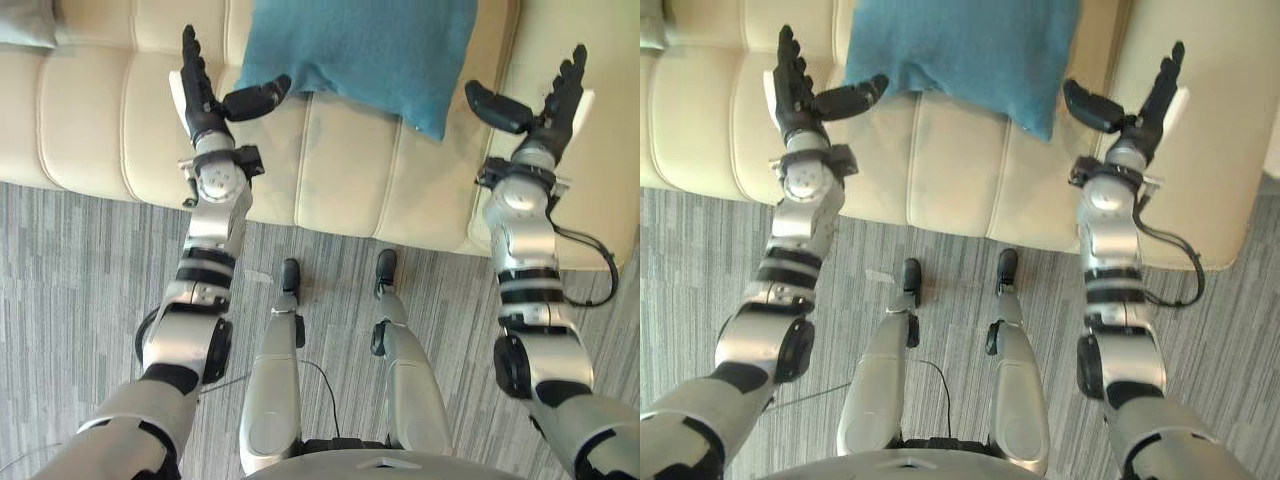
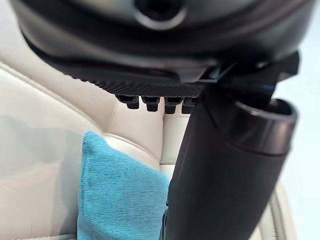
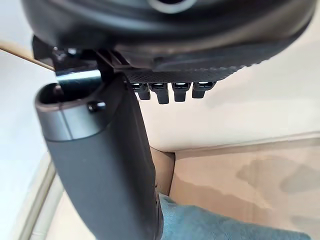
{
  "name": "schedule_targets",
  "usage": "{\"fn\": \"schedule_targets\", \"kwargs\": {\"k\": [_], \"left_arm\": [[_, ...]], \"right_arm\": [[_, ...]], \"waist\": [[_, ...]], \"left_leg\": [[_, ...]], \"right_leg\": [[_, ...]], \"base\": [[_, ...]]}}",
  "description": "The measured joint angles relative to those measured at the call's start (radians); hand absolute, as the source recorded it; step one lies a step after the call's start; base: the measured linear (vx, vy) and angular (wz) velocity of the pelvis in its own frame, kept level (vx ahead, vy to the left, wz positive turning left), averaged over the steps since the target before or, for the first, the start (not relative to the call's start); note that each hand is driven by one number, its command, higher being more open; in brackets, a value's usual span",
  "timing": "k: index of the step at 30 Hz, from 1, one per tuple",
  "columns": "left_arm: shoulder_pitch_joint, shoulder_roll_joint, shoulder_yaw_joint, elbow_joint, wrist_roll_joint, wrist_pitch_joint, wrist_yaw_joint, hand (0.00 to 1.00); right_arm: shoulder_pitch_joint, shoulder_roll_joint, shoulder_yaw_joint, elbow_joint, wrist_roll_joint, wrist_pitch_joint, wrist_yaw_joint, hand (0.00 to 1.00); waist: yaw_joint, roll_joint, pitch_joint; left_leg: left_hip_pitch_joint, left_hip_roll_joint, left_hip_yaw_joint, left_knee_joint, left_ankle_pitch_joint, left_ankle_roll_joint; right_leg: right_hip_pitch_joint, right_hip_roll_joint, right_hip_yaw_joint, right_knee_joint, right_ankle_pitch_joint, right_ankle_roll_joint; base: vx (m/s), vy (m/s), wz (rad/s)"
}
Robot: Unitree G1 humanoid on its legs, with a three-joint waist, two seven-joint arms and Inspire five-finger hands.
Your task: Pick up cushions and gather them together orderly.
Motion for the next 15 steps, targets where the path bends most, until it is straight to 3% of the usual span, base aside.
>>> {"fn": "schedule_targets", "kwargs": {"k": [4, 7, 10, 15], "left_arm": [[0.252, -0.086, 0.048, -0.118, 0.0, -0.031, -0.041, 1.0], [0.477, -0.208, 0.051, -0.118, -0.014, -0.03, -0.081, 1.0], [0.673, -0.28, 0.049, -0.077, -0.036, -0.02, -0.147, 1.0], [0.758, -0.307, 0.035, 0.141, -0.021, -0.016, -0.237, 1.0]], "right_arm": [[0.256, 0.074, 0.002, -0.166, -0.011, -0.071, 0.079, 1.0], [0.447, 0.172, 0.011, -0.167, -0.053, -0.077, 0.147, 1.0], [0.61, 0.248, 0.049, -0.094, -0.091, -0.077, 0.217, 1.0], [0.699, 0.298, 0.052, 0.167, -0.108, -0.077, 0.272, 1.0]], "waist": [[0.001, 0.005, -0.052], [0.005, 0.016, -0.119], [0.006, 0.017, -0.177], [0.006, 0.032, -0.283]], "left_leg": [[0.068, 0.012, 0.002, -0.044, 0.002, -0.006], [0.133, 0.02, 0.003, -0.079, -0.004, -0.015], [0.212, 0.037, 0.017, -0.09, -0.024, -0.021], [0.3, 0.05, 0.031, -0.106, -0.046, -0.023]], "right_leg": [[0.035, 0.006, -0.012, 0.028, -0.04, -0.009], [0.075, 0.017, -0.024, 0.051, -0.077, -0.012], [0.14, 0.031, -0.022, 0.058, -0.107, -0.012], [0.22, 0.036, -0.026, 0.052, -0.14, -0.015]], "base": [[0.12, -0.029, 0.0], [0.15, -0.012, 0.02], [0.13, 0.012, -0.1], [0.04, 0.026, -0.09]]}}
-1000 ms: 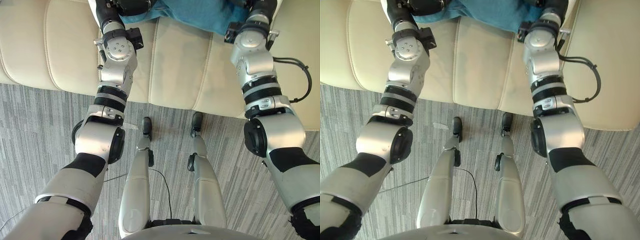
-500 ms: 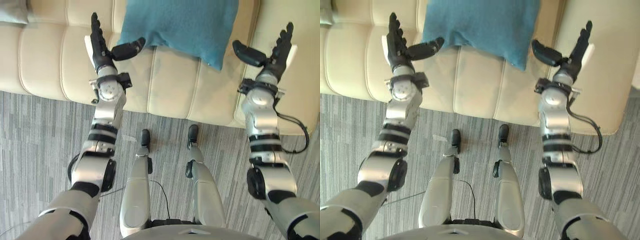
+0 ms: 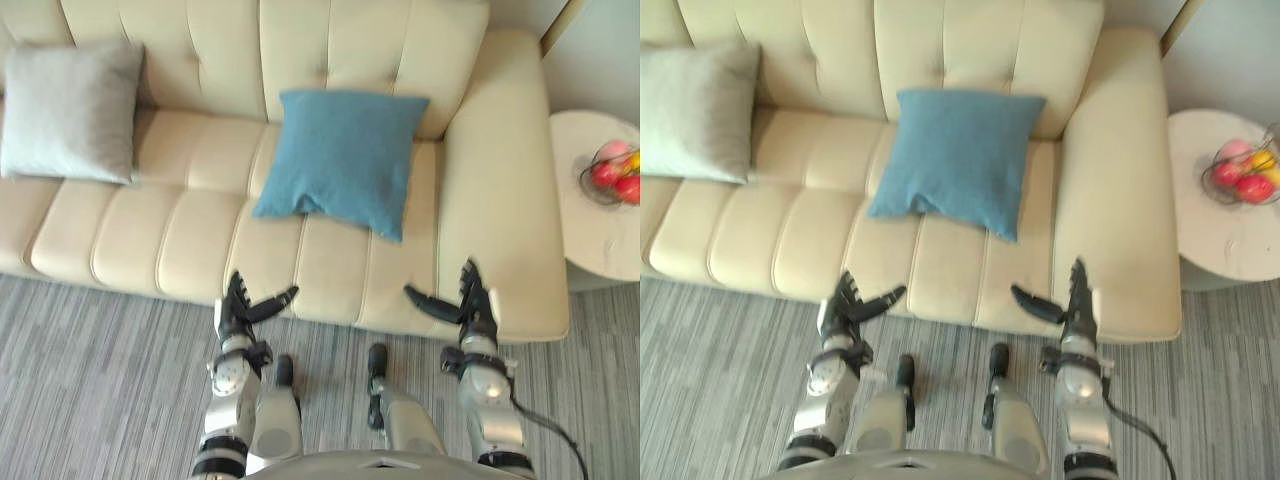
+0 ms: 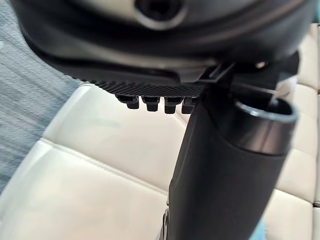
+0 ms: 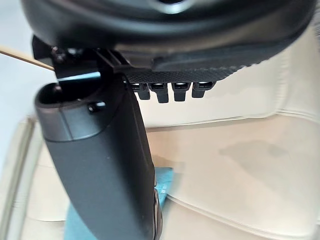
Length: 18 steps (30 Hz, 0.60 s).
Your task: Pick up cushions and gather them together orderly.
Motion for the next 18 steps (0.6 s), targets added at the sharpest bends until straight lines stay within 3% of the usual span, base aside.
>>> {"fn": "schedule_targets", "kwargs": {"k": [9, 15, 18], "left_arm": [[0.001, 0.009, 0.007, 0.357, 0.161, 0.03, -0.04, 1.0], [-0.007, 0.044, 0.008, 0.396, 0.207, 0.032, -0.037, 1.0], [-0.016, 0.065, 0.009, 0.413, 0.228, 0.032, -0.027, 1.0]], "right_arm": [[-0.004, 0.024, -0.053, 0.418, -0.044, 0.02, 0.016, 1.0], [-0.013, 0.023, -0.084, 0.478, -0.061, 0.03, 0.013, 1.0], [-0.051, 0.023, -0.066, 0.513, -0.064, 0.033, 0.008, 1.0]], "waist": [[0.0, -0.007, -0.112], [0.0, -0.018, -0.113], [0.002, -0.026, -0.107]], "left_leg": [[0.118, 0.013, 0.059, -0.051, -0.017, -0.011], [0.149, 0.017, 0.111, -0.044, -0.036, -0.017], [0.128, 0.042, 0.151, 0.037, -0.082, -0.018]], "right_leg": [[0.116, 0.013, -0.007, -0.108, 0.035, 0.019], [0.136, 0.022, 0.047, -0.143, 0.069, 0.016], [0.116, 0.039, 0.081, -0.11, 0.075, 0.018]], "base": [[0.01, 0.013, -0.16], [0.02, 0.037, -0.28], [-0.06, 0.029, -0.41]]}}
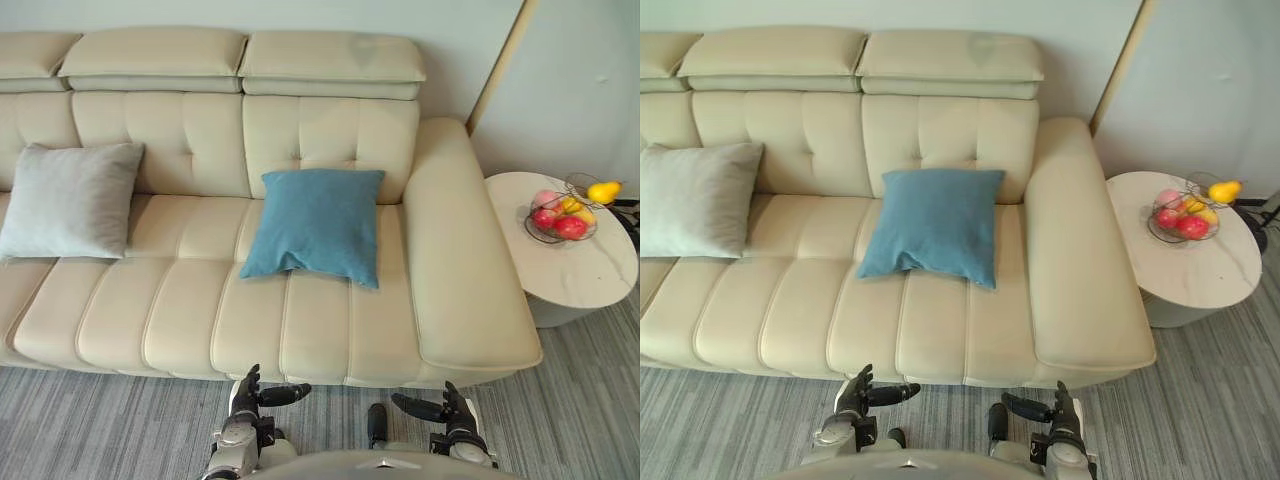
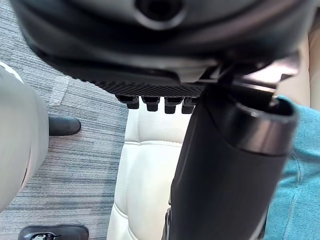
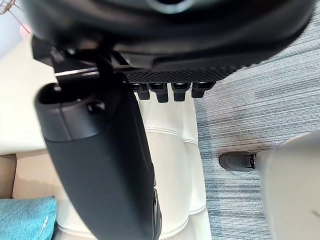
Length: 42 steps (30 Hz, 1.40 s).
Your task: Pick up cushions and gather them together orderly.
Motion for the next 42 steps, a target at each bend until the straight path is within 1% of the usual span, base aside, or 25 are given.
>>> {"fn": "schedule_targets", "kwargs": {"k": [2, 3, 4, 5, 6, 8, 9, 10, 11, 12, 13, 14, 15, 18, 20, 21, 23, 25, 26, 27, 29, 31, 36, 37, 42], "left_arm": [[-0.014, 0.006, 0.001, -0.002, 0.01, 0.0, 0.002, 1.0], [-0.039, -0.003, 0.016, 0.0, 0.014, 0.001, 0.008, 1.0], [-0.05, -0.001, 0.021, -0.001, 0.015, 0.002, 0.009, 1.0], [-0.05, -0.001, 0.023, -0.003, 0.015, 0.002, 0.01, 1.0], [-0.052, 0.006, 0.039, -0.005, 0.015, 0.002, 0.012, 1.0], [-0.062, 0.008, 0.054, -0.004, 0.014, 0.006, 0.012, 1.0], [-0.057, -0.016, 0.076, -0.003, 0.013, 0.003, 0.01, 1.0], [-0.061, -0.011, 0.073, -0.003, 0.013, 0.003, 0.013, 1.0], [-0.063, -0.007, 0.072, -0.002, 0.013, 0.003, 0.014, 1.0], [-0.055, -0.013, 0.072, 0.003, 0.013, 0.007, 0.015, 1.0], [-0.037, -0.023, 0.066, 0.002, 0.012, 0.008, 0.012, 1.0], [-0.032, -0.023, 0.064, 0.004, 0.012, 0.008, 0.011, 1.0], [-0.032, -0.023, 0.063, 0.004, 0.012, 0.008, 0.011, 1.0], [-0.029, -0.024, 0.036, 0.004, 0.013, 0.007, 0.01, 1.0], [-0.036, -0.026, 0.033, 0.001, 0.016, 0.006, 0.012, 1.0], [-0.039, -0.027, 0.033, -0.001, 0.017, 0.006, 0.012, 1.0], [-0.049, -0.026, 0.03, -0.007, 0.039, 0.005, 0.012, 1.0], [-0.043, -0.035, 0.03, -0.003, 0.053, 0.007, 0.011, 1.0], [-0.037, -0.042, 0.031, -0.001, 0.055, 0.008, 0.01, 1.0], [-0.037, -0.047, 0.033, -0.001, 0.055, 0.008, 0.01, 1.0], [-0.029, -0.02, 0.047, 0.013, 0.055, 0.012, 0.015, 1.0], [-0.018, -0.023, 0.046, 0.019, 0.055, 0.014, 0.015, 1.0], [0.001, -0.028, 0.047, 0.055, 0.076, 0.02, 0.009, 1.0], [-0.001, -0.018, 0.087, 0.117, 0.091, 0.021, -0.004, 1.0], [-0.001, -0.018, 0.087, 0.117, 0.091, 0.021, -0.004, 1.0]], "right_arm": [[-0.01, 0.0, 0.019, 0.001, -0.014, 0.002, -0.002, 1.0], [-0.053, 0.0, 0.031, 0.012, -0.016, 0.005, -0.002, 1.0], [-0.062, 0.006, 0.032, 0.021, -0.016, 0.008, -0.002, 1.0], [-0.061, 0.009, 0.032, 0.024, -0.017, 0.007, -0.002, 1.0], [-0.061, 0.022, 0.033, 0.042, -0.017, 0.007, -0.002, 1.0], [-0.065, 0.027, 0.032, 0.048, -0.017, 0.007, -0.003, 1.0], [-0.075, 0.025, 0.031, 0.05, -0.019, 0.007, -0.013, 1.0], [-0.085, 0.035, 0.036, 0.051, -0.024, 0.008, -0.015, 1.0], [-0.092, 0.036, 0.04, 0.052, -0.024, 0.008, -0.015, 1.0], [-0.107, 0.026, 0.04, 0.054, -0.025, 0.008, -0.016, 1.0], [-0.112, 0.023, 0.046, 0.051, -0.024, 0.005, -0.024, 1.0], [-0.11, 0.021, 0.055, 0.048, -0.024, 0.004, -0.033, 1.0], [-0.106, 0.02, 0.056, 0.047, -0.024, 0.004, -0.037, 1.0], [-0.089, 0.015, 0.057, 0.049, -0.023, 0.005, -0.046, 1.0], [-0.086, 0.008, 0.06, 0.051, -0.022, 0.006, -0.047, 1.0], [-0.086, 0.008, 0.059, 0.053, -0.022, 0.006, -0.047, 1.0], [-0.086, 0.003, 0.056, 0.069, -0.022, 0.007, -0.05, 1.0], [-0.086, 0.0, 0.055, 0.076, -0.021, 0.007, -0.049, 1.0], [-0.084, 0.003, 0.053, 0.082, -0.021, 0.008, -0.045, 1.0], [-0.084, 0.001, 0.052, 0.086, -0.021, 0.008, -0.044, 1.0], [-0.073, 0.056, 0.029, 0.112, -0.001, 0.021, -0.025, 1.0], [-0.061, 0.056, 0.001, 0.113, 0.029, 0.021, -0.02, 1.0], [-0.048, 0.059, -0.096, 0.117, 0.065, 0.021, -0.02, 1.0], [-0.056, 0.022, -0.143, 0.177, 0.065, 0.025, -0.019, 1.0], [-0.056, 0.022, -0.143, 0.177, 0.065, 0.025, -0.019, 1.0]], "waist": [[0.0, -0.01, 0.003], [0.017, 0.009, 0.015], [0.017, 0.003, 0.018], [0.018, -0.002, 0.018], [0.016, -0.028, 0.018], [0.02, -0.034, 0.017], [0.049, -0.017, 0.011], [0.046, -0.05, 0.024], [0.047, -0.062, 0.028], [0.05, -0.026, 0.04], [0.054, -0.004, 0.037], [0.055, 0.007, 0.035], [0.054, 0.007, 0.035], [0.048, 0.019, 0.043], [0.046, 0.023, 0.046], [0.045, 0.022, 0.049], [0.04, -0.001, 0.059], [0.034, 0.01, 0.053], [0.032, 0.019, 0.049], [0.032, 0.021, 0.049], [0.03, -0.015, 0.034], [0.025, -0.013, 0.013], [0.013, 0.002, -0.036], [0.012, -0.001, -0.026], [0.012, -0.001, -0.026]], "left_leg": [[-0.027, 0.009, 0.01, 0.033, -0.008, 0.008], [-0.062, 0.062, 0.028, 0.043, 0.003, 0.01], [-0.067, 0.065, 0.016, 0.055, 0.011, 0.004], [-0.069, 0.061, 0.007, 0.063, 0.012, 0.004], [-0.084, 0.052, -0.009, 0.098, 0.011, 0.005], [-0.111, 0.05, -0.025, 0.112, 0.015, 0.012], [-0.117, 0.078, -0.018, 0.07, 0.054, -0.02], [-0.126, 0.049, -0.024, 0.078, 0.071, -0.019], [-0.132, 0.04, -0.03, 0.082, 0.076, -0.022], [-0.148, 0.069, -0.051, 0.086, 0.091, -0.018], [-0.155, 0.093, -0.058, 0.072, 0.108, -0.019], [-0.156, 0.104, -0.07, 0.052, 0.129, -0.015], [-0.155, 0.109, -0.072, 0.041, 0.14, -0.016], [-0.155, 0.115, -0.061, -0.02, 0.239, -0.036], [-0.163, 0.108, -0.054, -0.055, 0.284, -0.023], [-0.173, 0.105, -0.057, -0.025, 0.261, -0.016], [-0.197, 0.039, -0.082, 0.21, 0.082, 0.007], [-0.169, 0.02, -0.082, 0.299, -0.043, 0.027], [-0.134, 0.018, -0.08, 0.271, -0.093, 0.032], [-0.125, 0.016, -0.079, 0.244, -0.103, 0.038], [-0.086, -0.024, -0.042, 0.183, -0.083, 0.056], [-0.057, -0.049, -0.024, 0.134, -0.071, 0.073], [0.007, -0.082, 0.005, 0.05, -0.049, 0.085], [0.134, -0.122, -0.008, -0.083, -0.024, 0.093], [0.134, -0.122, -0.008, -0.083, -0.024, 0.093]], "right_leg": [[-0.027, 0.002, 0.001, 0.011, 0.018, 0.026], [-0.095, 0.01, -0.039, 0.177, -0.073, 0.015], [-0.146, -0.027, -0.091, 0.446, -0.224, -0.019], [-0.149, -0.044, -0.1, 0.503, -0.25, -0.003], [-0.153, -0.078, -0.101, 0.595, -0.303, 0.037], [-0.15, -0.058, -0.118, 0.57, -0.3, 0.05], [-0.115, -0.046, -0.102, 0.567, -0.377, 0.061], [-0.1, -0.077, -0.102, 0.609, -0.445, 0.044], [-0.081, -0.073, -0.102, 0.567, -0.471, 0.01], [-0.072, -0.034, -0.117, 0.528, -0.441, -0.015], [-0.064, -0.004, -0.128, 0.491, -0.414, -0.033], [-0.059, 0.013, -0.14, 0.472, -0.399, -0.043], [-0.058, 0.017, -0.146, 0.47, -0.396, -0.047], [-0.058, 0.021, -0.196, 0.467, -0.379, -0.068], [-0.059, 0.015, -0.233, 0.436, -0.349, -0.09], [-0.06, 0.01, -0.244, 0.436, -0.345, -0.096], [-0.056, -0.045, -0.267, 0.43, -0.327, -0.096], [-0.053, -0.05, -0.271, 0.386, -0.287, -0.083], [-0.053, -0.046, -0.268, 0.374, -0.273, -0.068], [-0.053, -0.044, -0.266, 0.374, -0.27, -0.057], [-0.026, -0.064, -0.236, 0.308, -0.219, -0.018], [0.01, -0.073, -0.22, 0.237, -0.178, -0.007], [0.067, -0.075, -0.188, 0.125, -0.126, 0.006], [0.159, -0.069, -0.164, 0.029, -0.115, -0.005], [0.159, -0.069, -0.164, 0.029, -0.115, -0.005]], "base": [[-0.13, 0.0, -0.36], [-0.15, -0.039, -0.27], [-0.1, -0.072, -0.12], [-0.04, -0.09, 0.34], [-0.05, -0.147, 0.46], [-0.16, -0.235, 0.32], [-0.16, -0.287, 0.19], [-0.13, -0.27, 0.24], [-0.17, -0.217, 0.28], [-0.23, -0.184, 0.08], [-0.23, -0.151, 0.08], [-0.19, -0.12, 0.08], [-0.13, -0.086, 0.23], [-0.17, -0.083, 0.38], [-0.16, -0.024, 0.41], [-0.18, 0.025, 0.54], [-0.18, 0.103, 0.49], [-0.12, 0.181, 0.16], [-0.1, 0.205, 0.01], [-0.11, 0.191, -0.06], [-0.08, 0.147, -0.19], [-0.02, 0.125, -0.13], [0.06, 0.058, -0.11], [0.05, 0.004, -0.09], [0.0, 0.0, 0.0]]}}
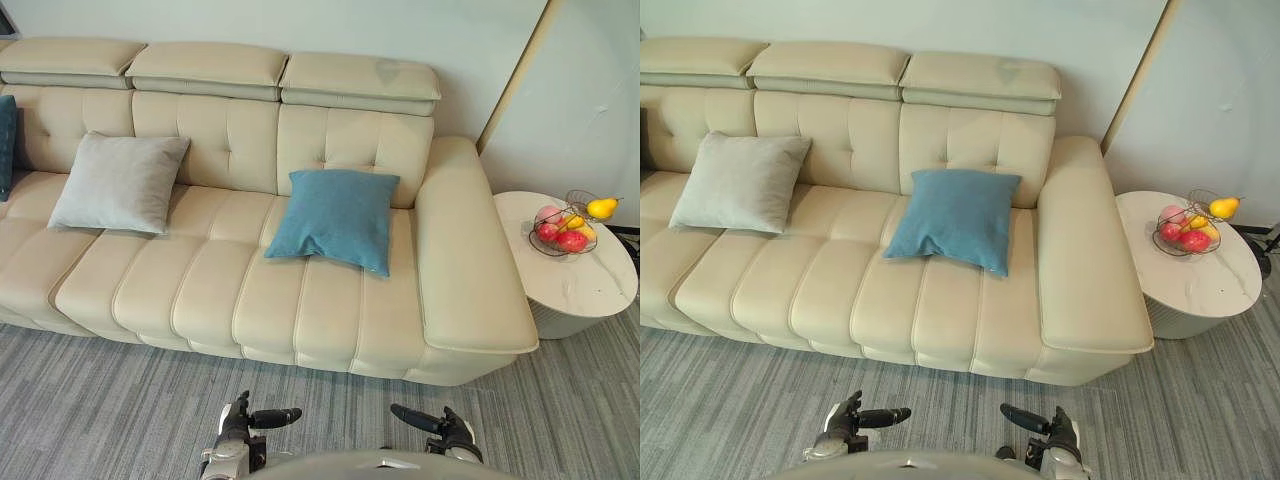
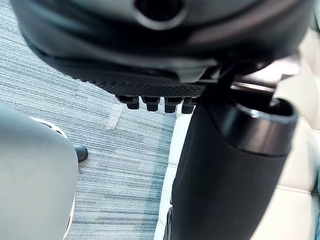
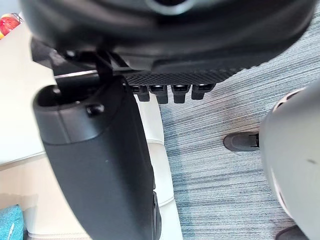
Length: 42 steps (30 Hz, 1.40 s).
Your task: Pick up cushions and gather them together orderly.
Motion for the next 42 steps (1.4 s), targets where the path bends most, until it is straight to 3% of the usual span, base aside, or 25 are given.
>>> {"fn": "schedule_targets", "kwargs": {"k": [8, 18, 20, 25, 29, 31, 32, 33, 34, 35, 36, 37, 39, 42], "left_arm": [[0.01, -0.009, 0.039, 0.0, -0.002, 0.0, -0.001, 1.0], [0.019, -0.028, 0.077, 0.0, -0.01, -0.001, -0.011, 1.0], [0.011, -0.032, 0.077, -0.001, -0.01, -0.001, -0.011, 1.0], [0.004, -0.035, 0.077, -0.001, -0.01, -0.001, -0.014, 1.0], [-0.012, -0.019, 0.079, -0.003, -0.009, -0.001, -0.012, 1.0], [-0.022, -0.008, 0.078, -0.005, -0.008, 0.0, -0.01, 1.0], [-0.036, -0.012, 0.077, -0.006, -0.008, 0.0, -0.009, 1.0], [-0.04, -0.014, 0.076, -0.018, -0.008, 0.0, -0.008, 1.0], [-0.036, -0.01, 0.076, -0.021, -0.008, 0.001, -0.008, 1.0], [-0.035, -0.01, 0.075, -0.021, -0.008, 0.002, -0.007, 1.0], [-0.03, -0.013, 0.075, -0.021, -0.008, 0.003, -0.007, 1.0], [-0.029, -0.016, 0.072, -0.021, -0.009, 0.003, -0.007, 1.0], [-0.037, -0.015, 0.061, -0.016, -0.008, 0.004, -0.007, 1.0], [-0.046, -0.022, 0.014, 0.007, -0.005, 0.008, -0.01, 1.0]], "right_arm": [[0.001, -0.001, 0.0, 0.0, 0.0, 0.0, 0.015, 1.0], [0.008, -0.024, -0.001, -0.004, 0.001, -0.001, 0.052, 1.0], [0.009, -0.026, -0.002, -0.018, 0.001, 0.0, 0.052, 1.0], [0.009, -0.031, -0.001, -0.026, 0.0, 0.0, 0.048, 1.0], [0.004, -0.022, 0.016, -0.051, -0.001, 0.0, 0.048, 1.0], [-0.014, -0.019, 0.045, -0.054, -0.002, 0.001, 0.049, 1.0], [-0.017, -0.021, 0.042, -0.06, -0.002, 0.003, 0.048, 1.0], [-0.018, -0.021, 0.042, -0.063, -0.002, 0.003, 0.045, 1.0], [-0.014, -0.021, 0.043, -0.063, -0.003, 0.003, 0.045, 1.0], [-0.011, -0.022, 0.043, -0.063, -0.002, 0.003, 0.045, 1.0], [-0.014, -0.028, 0.042, -0.063, -0.003, 0.0, 0.044, 1.0], [-0.025, -0.034, 0.041, -0.061, -0.005, 0.0, 0.041, 1.0], [-0.04, -0.041, 0.039, -0.051, -0.006, 0.0, 0.038, 1.0], [-0.065, -0.063, 0.04, -0.026, -0.018, -0.002, 0.035, 1.0]], "waist": [[0.0, 0.002, 0.001], [-0.022, 0.028, 0.018], [-0.022, 0.034, 0.025], [-0.025, 0.033, 0.039], [-0.029, 0.01, 0.074], [-0.03, -0.006, 0.095], [-0.033, -0.001, 0.102], [-0.034, -0.001, 0.11], [-0.035, -0.007, 0.11], [-0.036, -0.006, 0.111], [-0.047, 0.007, 0.108], [-0.05, 0.013, 0.106], [-0.062, 0.019, 0.113], [-0.084, 0.035, 0.117]], "left_leg": [[0.016, 0.0, 0.009, -0.009, 0.0, 0.0], [0.1, 0.011, 0.094, -0.06, 0.004, -0.004], [0.108, 0.026, 0.155, -0.056, -0.005, -0.019], [0.109, 0.04, 0.255, -0.044, -0.008, -0.023], [0.113, 0.06, 0.387, 0.01, -0.031, -0.03], [0.105, 0.091, 0.477, 0.05, -0.056, -0.027], [0.104, 0.101, 0.508, 0.047, -0.061, -0.033], [0.116, 0.105, 0.55, 0.042, -0.068, -0.046], [0.135, 0.106, 0.594, 0.052, -0.075, -0.06], [0.143, 0.109, 0.61, 0.055, -0.075, -0.061], [0.156, 0.117, 0.642, 0.057, -0.07, -0.068], [0.167, 0.122, 0.668, 0.048, -0.063, -0.079], [0.177, 0.13, 0.686, 0.047, -0.054, -0.092], [0.202, 0.127, 0.682, 0.058, 0.02, -0.085]], "right_leg": [[0.009, 0.0, 0.004, 0.0, 0.0, 0.0], [0.032, 0.018, 0.074, -0.001, 0.0, 0.003], [-0.003, 0.042, 0.139, 0.014, 0.003, 0.006], [-0.077, 0.081, 0.266, 0.039, 0.019, 0.0], [-0.149, 0.13, 0.394, 0.083, 0.044, 0.002], [-0.202, 0.144, 0.334, 0.093, 0.046, -0.035], [-0.238, 0.106, 0.172, 0.145, 0.011, -0.076], [-0.274, 0.033, -0.055, 0.236, -0.037, -0.102], [-0.278, -0.036, -0.229, 0.296, -0.049, -0.102], [-0.277, -0.051, -0.28, 0.313, -0.061, -0.104], [-0.272, -0.073, -0.394, 0.343, -0.095, -0.139], [-0.272, -0.091, -0.471, 0.376, -0.122, -0.145], [-0.295, -0.076, -0.45, 0.404, -0.139, -0.154], [-0.31, -0.032, -0.376, 0.407, -0.154, -0.172]], "base": [[0.0, 0.0, -0.03], [-0.01, -0.006, -0.22], [0.01, -0.028, -0.77], [0.0, -0.023, -0.87], [-0.05, -0.026, -1.14], [-0.12, -0.067, -1.29], [-0.08, -0.032, -0.82], [-0.01, -0.007, -1.12], [0.06, 0.022, -1.05], [0.1, -0.001, -1.01], [0.2, -0.059, -0.99], [0.23, -0.08, -1.06], [0.25, -0.141, -0.9], [0.21, -0.199, -0.87]]}}
